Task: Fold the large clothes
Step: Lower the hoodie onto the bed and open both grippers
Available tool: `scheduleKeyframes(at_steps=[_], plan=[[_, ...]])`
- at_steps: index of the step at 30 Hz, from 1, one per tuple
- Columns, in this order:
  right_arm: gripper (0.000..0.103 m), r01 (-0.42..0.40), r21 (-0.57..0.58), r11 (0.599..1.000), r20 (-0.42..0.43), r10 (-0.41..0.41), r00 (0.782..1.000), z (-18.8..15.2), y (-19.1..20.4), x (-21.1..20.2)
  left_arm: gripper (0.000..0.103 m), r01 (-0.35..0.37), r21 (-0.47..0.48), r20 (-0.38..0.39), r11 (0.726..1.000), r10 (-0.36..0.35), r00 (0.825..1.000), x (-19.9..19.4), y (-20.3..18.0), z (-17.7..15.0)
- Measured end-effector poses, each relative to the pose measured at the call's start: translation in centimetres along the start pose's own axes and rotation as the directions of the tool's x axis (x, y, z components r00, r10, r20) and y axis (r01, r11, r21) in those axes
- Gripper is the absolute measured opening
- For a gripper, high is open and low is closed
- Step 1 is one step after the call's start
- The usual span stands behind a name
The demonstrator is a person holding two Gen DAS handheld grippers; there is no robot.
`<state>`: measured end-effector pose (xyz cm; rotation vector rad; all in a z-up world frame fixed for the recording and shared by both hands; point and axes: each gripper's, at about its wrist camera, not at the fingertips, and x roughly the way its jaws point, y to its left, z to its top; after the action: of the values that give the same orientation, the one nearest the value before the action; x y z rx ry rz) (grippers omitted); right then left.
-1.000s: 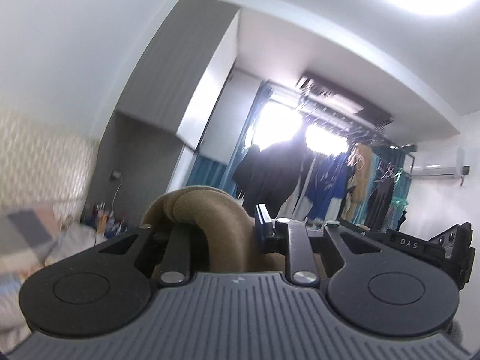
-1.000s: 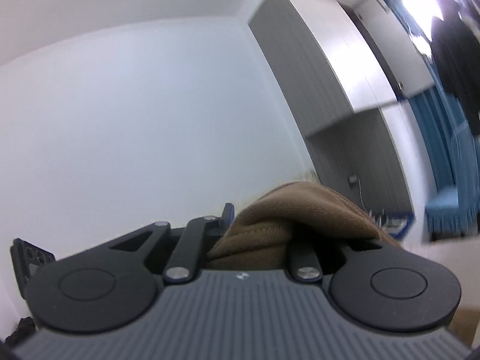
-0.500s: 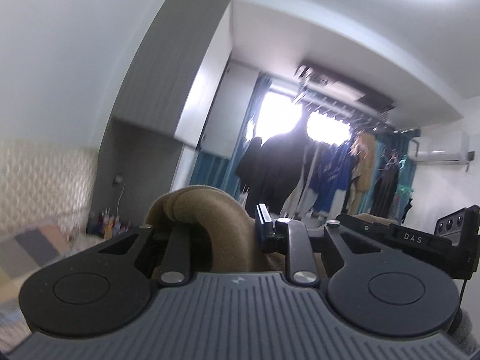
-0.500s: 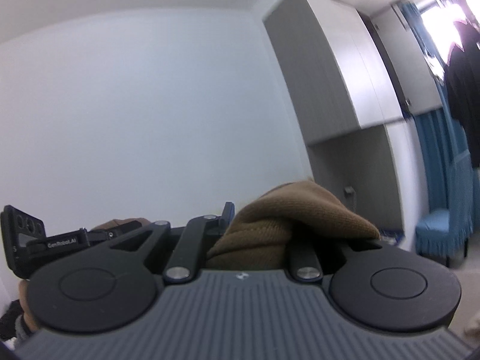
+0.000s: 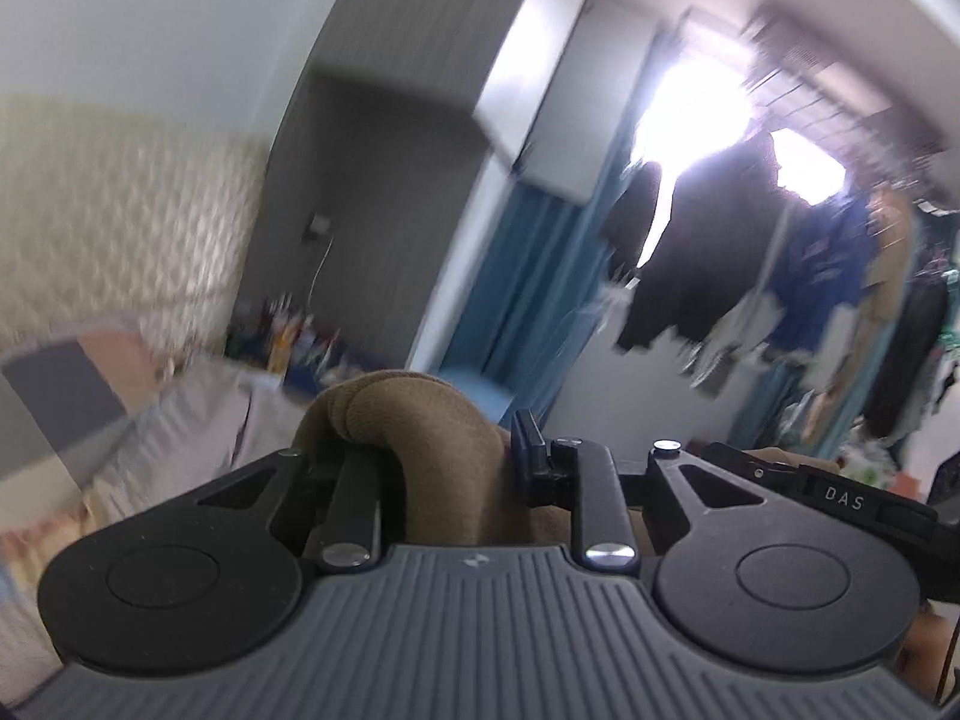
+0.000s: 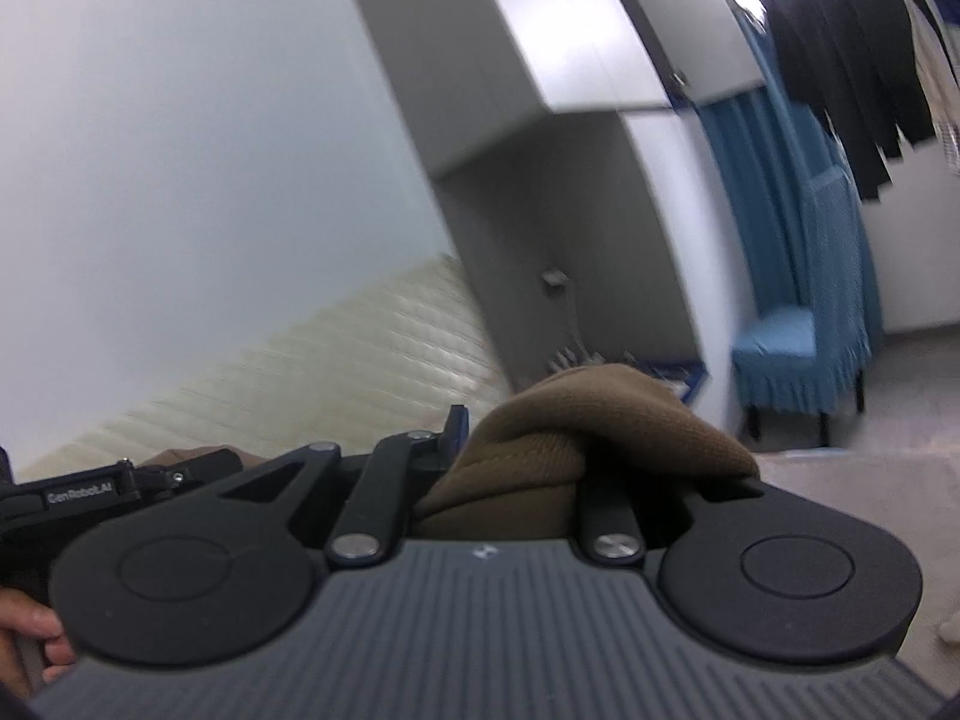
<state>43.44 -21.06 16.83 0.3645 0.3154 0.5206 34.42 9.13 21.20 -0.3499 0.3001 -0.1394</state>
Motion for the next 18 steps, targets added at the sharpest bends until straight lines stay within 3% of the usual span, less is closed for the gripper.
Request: scheduleKeyframes(at_steps=[4,9,13,18], plan=[[0.02,0.073,0.084,0.994,-0.085,-0.066,0.994,-3.7,-6.4,9.6,0.028,-0.041,-0.023,-0.112,0.999,0.038,0.993,12.5,4.0,-3.6],[0.019,0.153,0.104,0.983,-0.207,-0.129,0.97,-10.4,-14.8,20.6,0.028,-0.072,-0.032,-0.265,0.997,0.061,0.962,26.6,9.9,-10.0],[0.019,0.19,0.041,0.981,-0.264,-0.173,0.949,-16.1,-18.0,25.0,0.027,-0.079,0.024,-0.331,0.997,0.082,0.94,34.3,13.4,-15.3],[0.019,0.222,-0.001,0.975,-0.306,-0.212,0.928,-19.4,-20.1,28.2,0.028,-0.094,0.076,-0.398,0.993,0.117,0.91,41.2,15.4,-18.8]])
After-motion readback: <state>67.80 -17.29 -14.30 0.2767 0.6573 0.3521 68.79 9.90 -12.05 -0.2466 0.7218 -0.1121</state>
